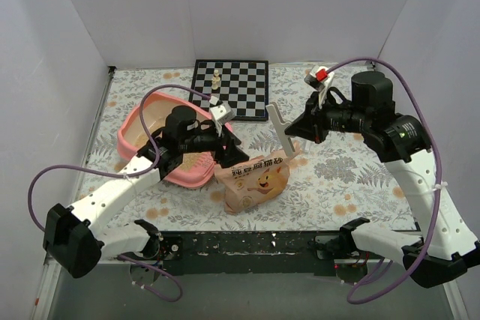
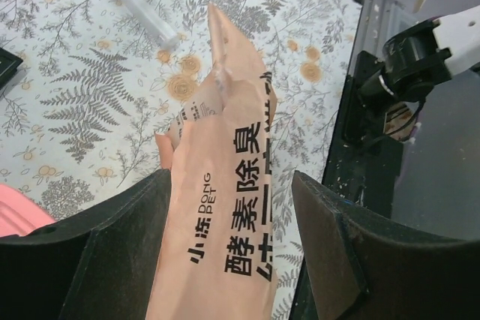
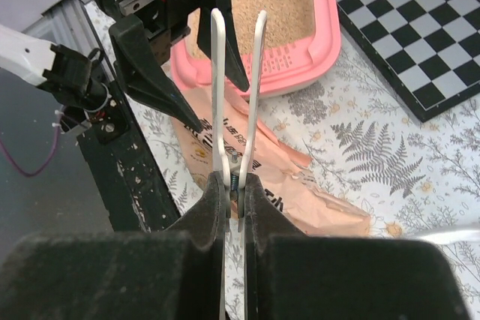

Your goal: Fill the litter box with clean litter

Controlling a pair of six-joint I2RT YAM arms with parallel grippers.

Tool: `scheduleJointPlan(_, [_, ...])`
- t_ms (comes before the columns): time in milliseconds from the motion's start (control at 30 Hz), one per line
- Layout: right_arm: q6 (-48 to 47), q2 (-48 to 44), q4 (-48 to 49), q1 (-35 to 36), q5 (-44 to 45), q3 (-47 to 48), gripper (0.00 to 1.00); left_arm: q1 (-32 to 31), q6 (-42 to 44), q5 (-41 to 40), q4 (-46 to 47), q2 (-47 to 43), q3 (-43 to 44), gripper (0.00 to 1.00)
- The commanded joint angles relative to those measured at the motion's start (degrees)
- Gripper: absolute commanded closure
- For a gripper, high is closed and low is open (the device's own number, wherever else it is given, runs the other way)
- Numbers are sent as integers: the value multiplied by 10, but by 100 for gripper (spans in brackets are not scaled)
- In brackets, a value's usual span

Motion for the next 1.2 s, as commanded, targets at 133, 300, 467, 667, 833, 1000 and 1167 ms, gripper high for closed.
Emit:
scheduleJointPlan(133, [-32,3,2,-2,15,-26,99,-50,63,-56,-6,44,-15,36])
scheduleJointPlan(300, [-33,9,6,-2,20,-30,99,-83,66,-78,-1,63,-19,35])
scheduleJointPlan(467, [-33,13,10,-2,29,-31,99,-97,72,-115,6,67,-38,37])
scheduleJointPlan(667, [-48,22,4,-2,56,-38,99,-109,72,-190,-26,110,-27,76])
scheduleJointPlan(833, [-90,-3,90,-3,49,-103,99,-130,97,-192,-17,100,-33,88])
scheduleJointPlan(1000, [-207,-29,143,-3,-51,-151,99,-144,142,-179,-8,61,-46,95])
scheduleJointPlan(1167, [-311,6,65,-4,-106,-128,99,-151,191,-123,-8,16,-54,96])
